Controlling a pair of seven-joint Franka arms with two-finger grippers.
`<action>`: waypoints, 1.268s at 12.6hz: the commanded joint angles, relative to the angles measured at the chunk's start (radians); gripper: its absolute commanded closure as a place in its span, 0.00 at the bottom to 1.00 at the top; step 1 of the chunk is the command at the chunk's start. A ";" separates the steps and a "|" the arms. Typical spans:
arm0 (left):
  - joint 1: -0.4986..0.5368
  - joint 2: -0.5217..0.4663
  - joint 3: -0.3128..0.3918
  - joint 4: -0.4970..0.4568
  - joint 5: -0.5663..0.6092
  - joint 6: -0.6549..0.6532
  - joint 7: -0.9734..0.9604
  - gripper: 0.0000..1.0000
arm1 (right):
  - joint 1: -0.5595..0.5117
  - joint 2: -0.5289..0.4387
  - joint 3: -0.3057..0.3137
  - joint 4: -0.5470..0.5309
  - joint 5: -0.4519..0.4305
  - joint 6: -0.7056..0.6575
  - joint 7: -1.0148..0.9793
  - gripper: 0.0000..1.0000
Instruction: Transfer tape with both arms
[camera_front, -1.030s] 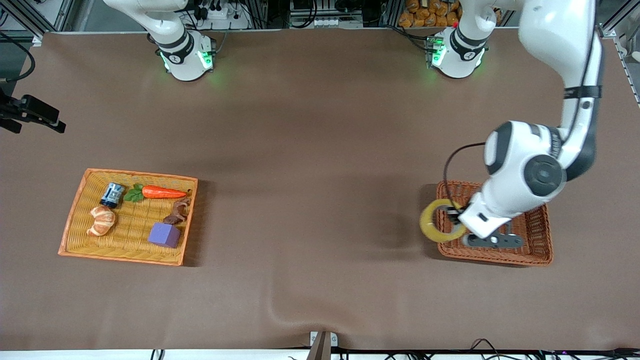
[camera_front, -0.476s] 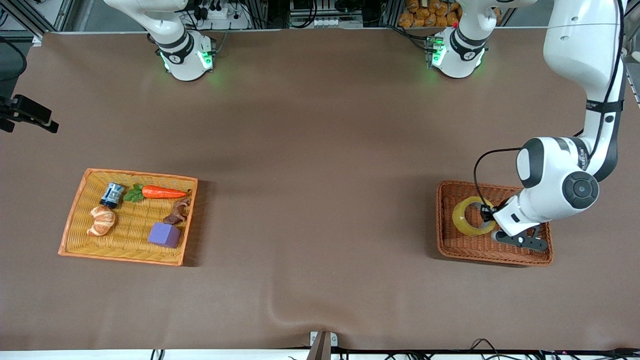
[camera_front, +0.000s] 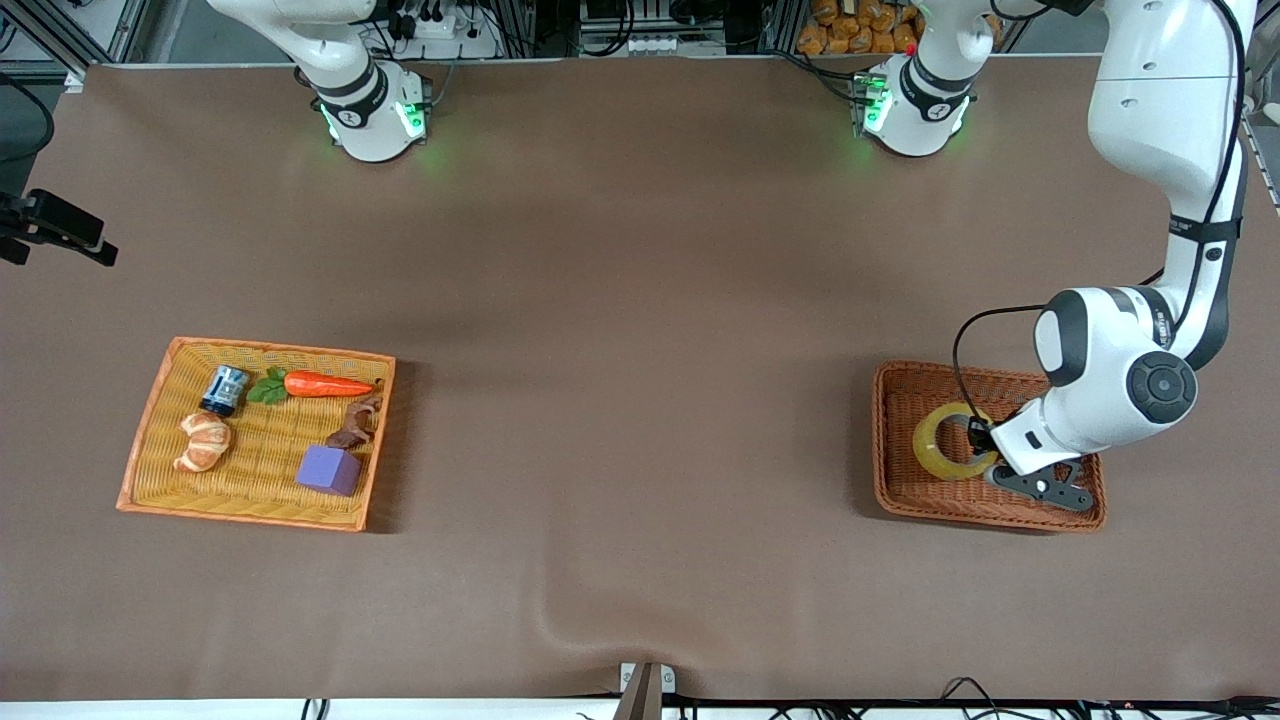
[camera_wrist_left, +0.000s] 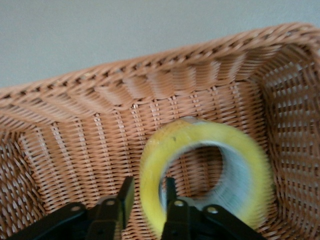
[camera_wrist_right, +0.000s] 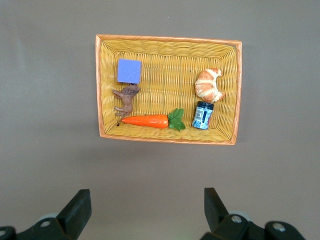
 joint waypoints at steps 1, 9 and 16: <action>0.004 -0.061 -0.008 0.018 -0.006 -0.041 0.001 0.00 | -0.017 0.000 0.012 0.013 -0.004 -0.005 0.004 0.00; -0.074 -0.284 -0.011 0.231 -0.002 -0.510 -0.393 0.00 | -0.022 0.003 0.011 0.019 -0.004 0.006 0.003 0.00; -0.065 -0.494 -0.007 0.262 -0.006 -0.761 -0.364 0.00 | -0.017 0.004 0.012 0.017 0.001 0.006 0.004 0.00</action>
